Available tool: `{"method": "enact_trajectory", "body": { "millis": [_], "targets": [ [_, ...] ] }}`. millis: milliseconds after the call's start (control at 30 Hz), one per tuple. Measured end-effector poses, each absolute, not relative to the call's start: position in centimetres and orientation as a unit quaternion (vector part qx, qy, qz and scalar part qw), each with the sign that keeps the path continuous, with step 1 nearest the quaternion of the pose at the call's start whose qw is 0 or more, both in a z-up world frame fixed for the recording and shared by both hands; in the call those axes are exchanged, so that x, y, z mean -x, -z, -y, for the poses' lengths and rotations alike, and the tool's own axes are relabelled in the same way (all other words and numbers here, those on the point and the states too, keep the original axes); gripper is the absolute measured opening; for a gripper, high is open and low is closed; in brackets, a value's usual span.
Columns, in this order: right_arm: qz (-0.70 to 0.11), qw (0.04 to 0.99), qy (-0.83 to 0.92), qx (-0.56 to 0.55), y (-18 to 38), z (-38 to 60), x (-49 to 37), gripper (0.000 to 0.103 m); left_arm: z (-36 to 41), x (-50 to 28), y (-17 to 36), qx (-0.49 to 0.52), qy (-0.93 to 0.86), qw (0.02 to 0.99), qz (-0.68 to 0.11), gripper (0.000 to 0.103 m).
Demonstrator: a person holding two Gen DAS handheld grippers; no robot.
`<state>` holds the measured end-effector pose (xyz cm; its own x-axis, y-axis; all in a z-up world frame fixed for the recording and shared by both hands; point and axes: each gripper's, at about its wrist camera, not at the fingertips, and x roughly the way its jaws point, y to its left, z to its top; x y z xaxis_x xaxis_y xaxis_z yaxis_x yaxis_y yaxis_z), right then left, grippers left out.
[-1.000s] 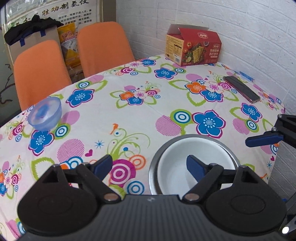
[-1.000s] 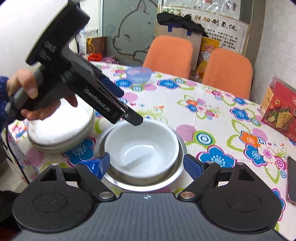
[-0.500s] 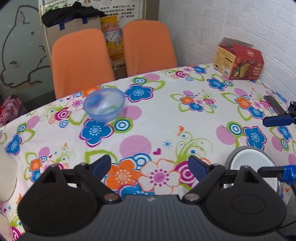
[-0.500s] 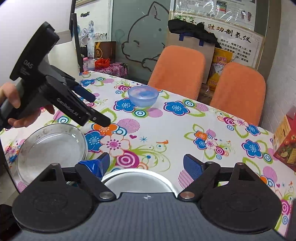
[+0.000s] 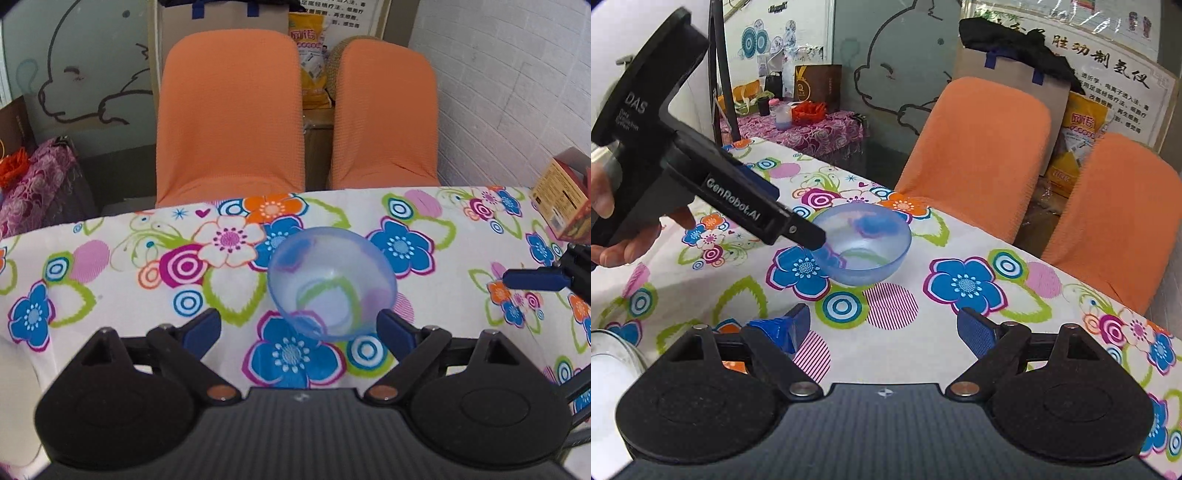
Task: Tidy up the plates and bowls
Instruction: 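Reach the left tool to the translucent blue bowl, then grip the blue bowl rim with the left tool and lift it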
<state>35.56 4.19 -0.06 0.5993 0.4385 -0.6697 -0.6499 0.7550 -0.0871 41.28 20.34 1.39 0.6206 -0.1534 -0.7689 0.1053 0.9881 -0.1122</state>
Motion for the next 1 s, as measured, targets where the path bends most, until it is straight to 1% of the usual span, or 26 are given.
{"method": "enact_trajectory", "body": {
  "millis": [233,533,667,700,733,767,800,900,1000],
  "targets": [
    [-0.328,0.863,-0.341,0.178,2.7,-7.3,-38.0,0.074,-20.5,-45.4,1.1,0.032,0.08,0.891,-0.445,0.09],
    [-0.332,0.858,-0.351,0.173,3.8,-9.2,-40.0,0.074,-20.0,-47.2,2.4,0.023,0.093,0.891,-0.444,0.09],
    [-0.333,0.861,-0.348,0.165,4.5,-9.8,-40.7,0.074,-19.8,-47.6,2.9,0.023,0.095,0.891,-0.443,0.088],
    [-0.329,0.863,-0.351,0.155,4.6,-9.9,-40.8,0.072,-19.7,-47.7,3.0,0.024,0.096,0.891,-0.443,0.084],
    [-0.329,0.864,-0.351,0.148,4.7,-9.9,-40.9,0.071,-19.6,-47.8,3.2,0.025,0.102,0.888,-0.448,0.067],
    [-0.327,0.868,-0.345,0.143,4.7,-10.1,-41.0,0.071,-19.4,-47.9,3.5,0.024,0.104,0.884,-0.454,0.059],
    [-0.322,0.872,-0.34,0.142,4.6,-10.2,-41.0,0.071,-19.1,-47.7,3.4,0.011,0.099,0.888,-0.449,0.045],
    [-0.318,0.874,-0.337,0.144,3.9,-10.3,-40.4,0.071,-18.6,-47.0,2.7,-0.01,0.091,0.893,-0.441,0.045],
    [-0.289,0.884,-0.335,0.153,2.1,-9.9,-38.7,0.071,-18.6,-45.5,0.7,-0.006,0.098,0.902,-0.421,0.046]
  ]
}}
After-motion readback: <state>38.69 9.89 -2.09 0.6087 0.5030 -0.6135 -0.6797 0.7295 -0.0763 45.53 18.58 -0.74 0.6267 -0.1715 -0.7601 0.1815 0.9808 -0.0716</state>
